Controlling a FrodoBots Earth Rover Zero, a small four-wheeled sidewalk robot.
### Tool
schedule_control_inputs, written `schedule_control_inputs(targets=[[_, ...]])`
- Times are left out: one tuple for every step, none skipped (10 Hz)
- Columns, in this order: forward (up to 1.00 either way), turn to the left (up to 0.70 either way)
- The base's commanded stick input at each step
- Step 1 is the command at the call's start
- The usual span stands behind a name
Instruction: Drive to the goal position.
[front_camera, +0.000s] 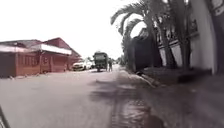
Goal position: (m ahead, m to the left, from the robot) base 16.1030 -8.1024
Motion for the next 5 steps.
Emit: schedule_control_inputs(targets=[[0.7, 0.24], [0.7, 0.07], [0.7, 0.01], [0.7, 0.01], [0.7, 0.01]])
